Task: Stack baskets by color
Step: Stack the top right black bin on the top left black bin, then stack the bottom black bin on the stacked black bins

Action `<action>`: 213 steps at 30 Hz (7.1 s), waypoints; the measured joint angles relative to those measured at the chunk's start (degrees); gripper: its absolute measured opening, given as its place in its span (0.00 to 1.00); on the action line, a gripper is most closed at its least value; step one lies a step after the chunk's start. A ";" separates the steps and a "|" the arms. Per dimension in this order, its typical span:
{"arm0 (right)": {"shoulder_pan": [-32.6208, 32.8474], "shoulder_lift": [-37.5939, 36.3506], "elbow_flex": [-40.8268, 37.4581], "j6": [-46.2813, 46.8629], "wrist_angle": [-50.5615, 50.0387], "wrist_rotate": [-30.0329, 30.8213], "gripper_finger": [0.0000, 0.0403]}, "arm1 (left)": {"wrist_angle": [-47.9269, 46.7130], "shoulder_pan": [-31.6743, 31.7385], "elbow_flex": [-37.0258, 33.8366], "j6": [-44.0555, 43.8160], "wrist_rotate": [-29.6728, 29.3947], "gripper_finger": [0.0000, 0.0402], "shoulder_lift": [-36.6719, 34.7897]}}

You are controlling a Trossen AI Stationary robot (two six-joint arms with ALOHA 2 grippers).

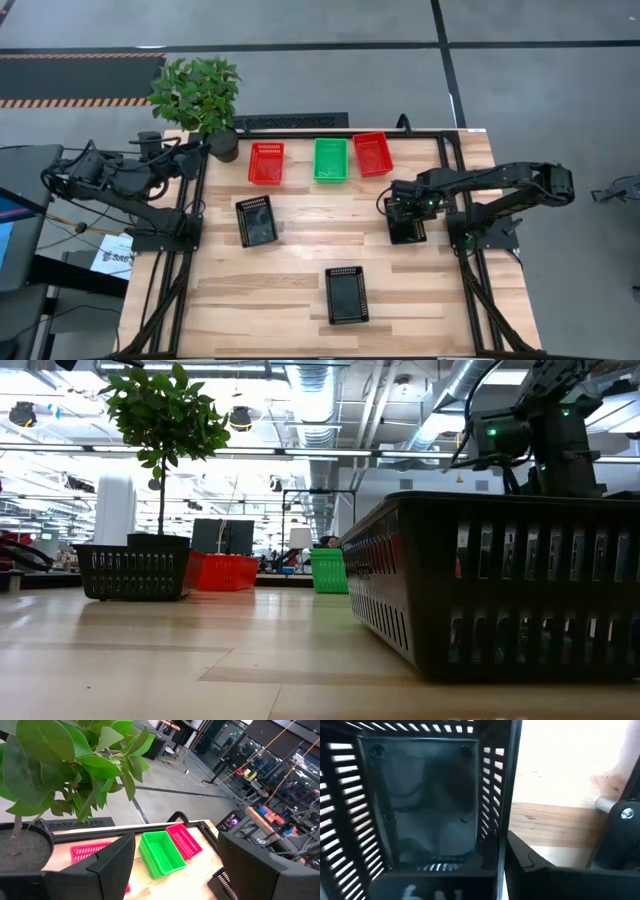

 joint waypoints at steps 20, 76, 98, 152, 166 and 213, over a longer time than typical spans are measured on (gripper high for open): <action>5.39 0.07 18.18 3.86 1.28 7.21 0.01 | 0.19 0.00 0.00 4.84 -6.08 0.67 0.07; 10.79 41.81 63.57 -19.65 44.18 2.96 0.01 | -0.97 0.00 -0.07 12.71 2.55 0.67 0.43; 9.76 57.24 71.45 -17.84 37.88 -1.96 0.01 | -1.36 0.00 -0.07 7.45 2.95 0.67 0.07; 13.81 42.22 71.41 -23.38 1.27 -4.30 0.41 | -1.25 0.00 -0.04 6.93 1.72 0.67 0.07; 43.59 32.97 68.78 26.23 -28.65 16.02 0.46 | -1.16 0.00 -0.02 2.40 2.50 0.67 0.08; 37.60 28.97 29.97 21.15 23.96 11.05 0.03 | -1.99 -0.02 -0.02 2.39 3.96 0.67 0.09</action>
